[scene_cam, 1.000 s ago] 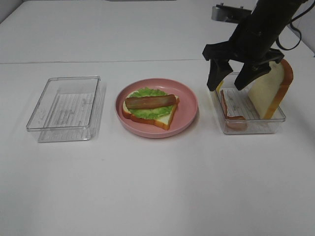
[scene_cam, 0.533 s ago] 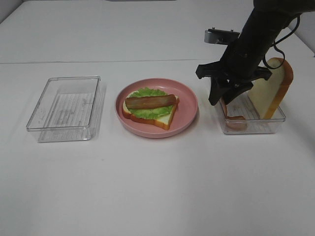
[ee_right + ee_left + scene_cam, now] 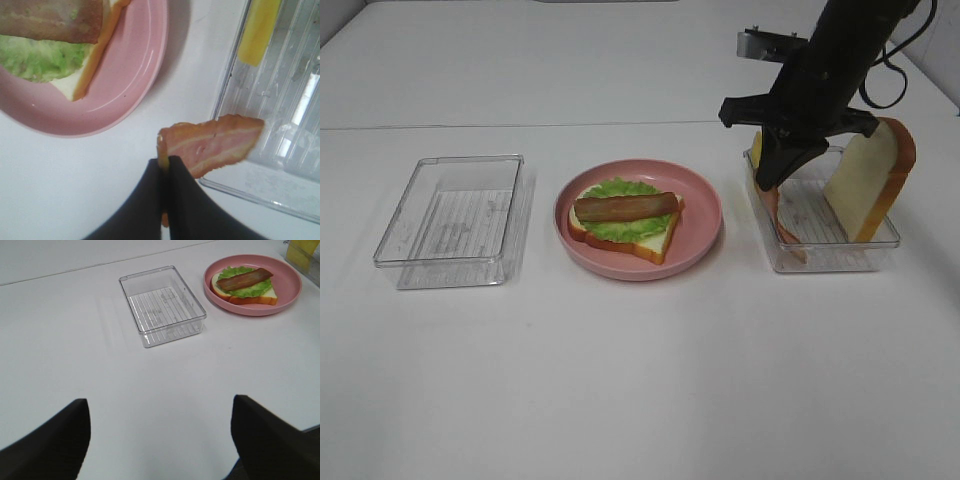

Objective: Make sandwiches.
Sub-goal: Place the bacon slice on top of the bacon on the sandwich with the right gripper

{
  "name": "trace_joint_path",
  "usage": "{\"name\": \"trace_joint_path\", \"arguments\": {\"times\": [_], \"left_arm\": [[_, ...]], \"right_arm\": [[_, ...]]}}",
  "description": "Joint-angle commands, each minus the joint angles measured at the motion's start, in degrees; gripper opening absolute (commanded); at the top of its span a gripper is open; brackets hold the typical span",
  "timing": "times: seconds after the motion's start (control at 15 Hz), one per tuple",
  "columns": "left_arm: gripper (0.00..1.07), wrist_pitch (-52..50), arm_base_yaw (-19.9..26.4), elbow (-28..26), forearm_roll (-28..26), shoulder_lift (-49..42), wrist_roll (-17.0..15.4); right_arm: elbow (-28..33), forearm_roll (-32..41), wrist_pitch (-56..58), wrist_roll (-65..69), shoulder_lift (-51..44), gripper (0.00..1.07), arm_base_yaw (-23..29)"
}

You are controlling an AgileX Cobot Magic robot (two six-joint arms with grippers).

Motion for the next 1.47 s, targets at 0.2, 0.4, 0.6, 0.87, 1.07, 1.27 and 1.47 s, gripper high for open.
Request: {"name": "trace_joint_path", "arguments": {"times": [0.2, 0.4, 0.6, 0.87, 1.07, 1.27, 1.47], "left_arm": [[0.75, -0.63, -0.11, 0.34, -0.57, -1.15, -0.23], [0.75, -0.63, -0.11, 0.34, -0.57, -1.15, -0.23], [0.75, -0.63, -0.11, 0.34, -0.57, -1.15, -0.29], [0.75, -0.63, -0.11, 0.34, -0.57, -1.15, -0.29], [0.75, -0.63, -0.11, 0.34, -0.57, -1.15, -0.29], [0.75, -0.63, -0.11, 0.34, -0.57, -1.15, -0.29], [0.75, -0.63, -0.11, 0.34, -0.57, -1.15, -0.29]], "right_arm": [[-8.48, 7.45, 7.79, -0.06, -1.95, 0.0, 0.0], [-9.85, 17.65, 6.53, -1.38, -2.92, 0.0, 0.0], [-9.63, 28.25, 1.32, -8.31, -2.12, 0.0, 0.11], [-9.63, 40.91, -4.93, -12.95, 3.84, 0.0, 2.29], [-9.63, 48.64, -12.03, -14.67, 8.19, 0.0, 4.64], [-9.63, 46.07, -13.58, -13.87, 11.4, 0.0, 5.21], [-9.63, 30.88, -13.18, -4.24, 11.57, 0.0, 5.21]]}}
